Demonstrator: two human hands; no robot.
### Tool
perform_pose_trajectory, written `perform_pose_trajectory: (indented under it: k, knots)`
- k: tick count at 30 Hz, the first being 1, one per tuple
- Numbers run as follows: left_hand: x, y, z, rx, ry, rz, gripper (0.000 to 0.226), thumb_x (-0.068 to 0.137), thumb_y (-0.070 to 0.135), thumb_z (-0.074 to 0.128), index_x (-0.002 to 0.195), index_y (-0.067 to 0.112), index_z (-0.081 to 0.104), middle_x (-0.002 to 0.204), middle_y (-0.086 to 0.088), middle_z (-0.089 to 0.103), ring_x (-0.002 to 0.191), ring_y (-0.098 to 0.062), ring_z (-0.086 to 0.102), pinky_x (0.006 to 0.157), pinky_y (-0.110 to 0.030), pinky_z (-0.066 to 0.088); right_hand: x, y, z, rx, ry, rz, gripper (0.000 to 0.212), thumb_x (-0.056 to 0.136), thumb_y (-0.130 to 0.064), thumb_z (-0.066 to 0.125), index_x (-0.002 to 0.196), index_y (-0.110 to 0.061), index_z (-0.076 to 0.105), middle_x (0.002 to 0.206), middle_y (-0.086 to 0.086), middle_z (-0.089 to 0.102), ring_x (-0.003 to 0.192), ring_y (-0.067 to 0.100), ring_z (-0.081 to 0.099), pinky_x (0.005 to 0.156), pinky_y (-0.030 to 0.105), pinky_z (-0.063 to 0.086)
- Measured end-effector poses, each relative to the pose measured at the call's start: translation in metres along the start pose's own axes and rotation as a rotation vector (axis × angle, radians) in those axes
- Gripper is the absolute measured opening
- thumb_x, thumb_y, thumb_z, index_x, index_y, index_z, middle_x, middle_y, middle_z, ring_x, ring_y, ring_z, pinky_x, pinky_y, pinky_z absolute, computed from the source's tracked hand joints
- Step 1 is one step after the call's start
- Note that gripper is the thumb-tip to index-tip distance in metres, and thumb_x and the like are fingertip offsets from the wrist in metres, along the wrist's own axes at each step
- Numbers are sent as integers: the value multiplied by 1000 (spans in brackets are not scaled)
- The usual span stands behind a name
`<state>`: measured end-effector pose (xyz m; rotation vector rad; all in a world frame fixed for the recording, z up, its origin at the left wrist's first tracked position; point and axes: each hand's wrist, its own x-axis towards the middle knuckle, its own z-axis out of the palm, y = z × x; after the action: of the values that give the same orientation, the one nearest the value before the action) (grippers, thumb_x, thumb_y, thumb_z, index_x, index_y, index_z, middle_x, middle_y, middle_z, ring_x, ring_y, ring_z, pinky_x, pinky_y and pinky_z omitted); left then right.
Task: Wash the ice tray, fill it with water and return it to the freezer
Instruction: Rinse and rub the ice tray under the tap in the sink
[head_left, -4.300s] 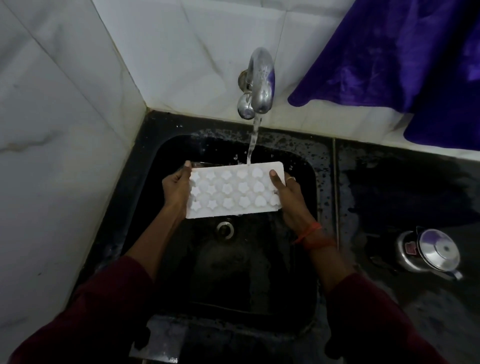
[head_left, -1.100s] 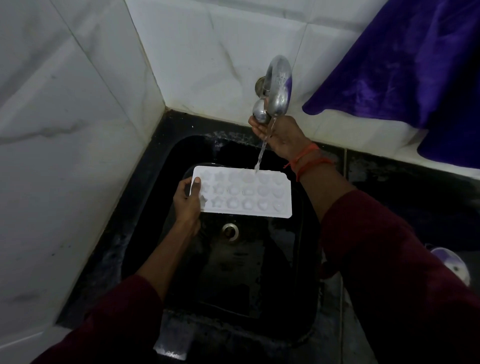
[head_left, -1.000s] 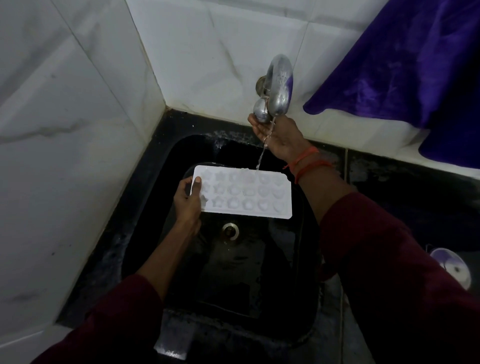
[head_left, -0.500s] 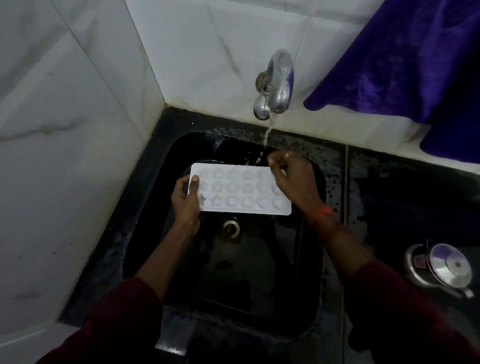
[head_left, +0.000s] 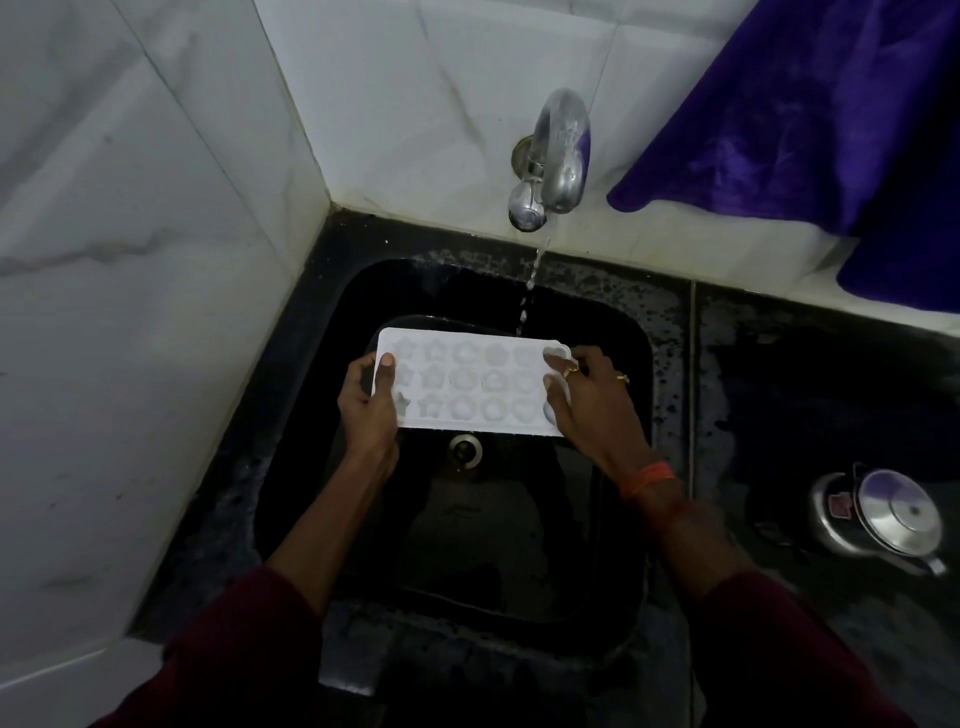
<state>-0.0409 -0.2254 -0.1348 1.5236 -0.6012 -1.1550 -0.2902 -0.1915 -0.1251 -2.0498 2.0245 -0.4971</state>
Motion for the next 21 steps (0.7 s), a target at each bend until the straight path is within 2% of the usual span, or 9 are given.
perform_pose_trajectory:
  k: [4,10,13,16,21]
  knots:
    - [-2,7,-1,-6,19,14,17,100,22,59,112,11,61,96,1,69,79,-8,68,63,-20,57,3,-9,-5,-50,-3,-8,42,96,-33,44,123,-8,64,118,15,55,102,37,59,89,50,51]
    - [-5,8,-7,-19,2,-12,14,100,23,59,110,13,62,103,-5,70,88,-16,69,71,-28,60,0,-12,-10,128,-44,75,39,97,-32,46,126,-13,64,122,10,55,108,32,60,96,51,48]
    - [-6,9,-8,-33,2,-15,14,100,23,60,109,13,62,102,-6,70,86,-16,69,70,-28,60,-3,-14,-12,111,-42,62,39,99,-32,47,130,-15,63,121,10,55,107,31,61,96,50,49]
    - [-8,8,-8,-35,7,-24,14,100,23,60,109,12,62,98,-3,70,82,-14,68,65,-25,60,-4,-15,-13,67,-79,97,32,101,-29,51,123,-11,64,123,12,57,108,34,59,94,46,49]
    - [-11,4,-10,-35,0,-40,15,100,24,60,109,12,62,99,-4,70,83,-16,68,64,-26,59,-10,-8,-9,202,-18,108,27,96,-22,58,116,-9,71,122,7,60,109,28,64,96,46,50]
